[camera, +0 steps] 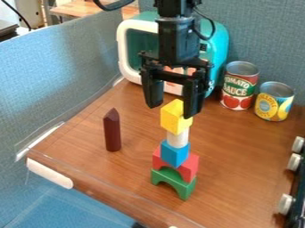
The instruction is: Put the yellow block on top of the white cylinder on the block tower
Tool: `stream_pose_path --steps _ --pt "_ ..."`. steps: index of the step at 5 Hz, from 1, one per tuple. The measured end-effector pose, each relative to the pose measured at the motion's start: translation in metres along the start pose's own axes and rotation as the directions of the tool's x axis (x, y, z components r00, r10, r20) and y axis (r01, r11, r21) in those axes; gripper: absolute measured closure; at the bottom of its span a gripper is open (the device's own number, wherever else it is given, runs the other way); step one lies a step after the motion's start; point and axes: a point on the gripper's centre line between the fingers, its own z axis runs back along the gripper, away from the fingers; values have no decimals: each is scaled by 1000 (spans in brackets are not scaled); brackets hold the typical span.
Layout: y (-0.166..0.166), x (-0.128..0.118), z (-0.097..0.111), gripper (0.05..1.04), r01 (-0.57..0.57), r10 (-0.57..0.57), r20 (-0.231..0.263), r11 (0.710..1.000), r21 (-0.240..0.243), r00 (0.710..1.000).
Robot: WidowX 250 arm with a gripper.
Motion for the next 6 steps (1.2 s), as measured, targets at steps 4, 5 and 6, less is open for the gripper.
stream_pose_path --steps 4,5,6 --pt "61 33 35 82 -127 121 111 990 56 987" --pt "78 41 22 82 -104 94 137 992 67 986" --pt "91 44 0 82 -81 79 123 997 8 989"
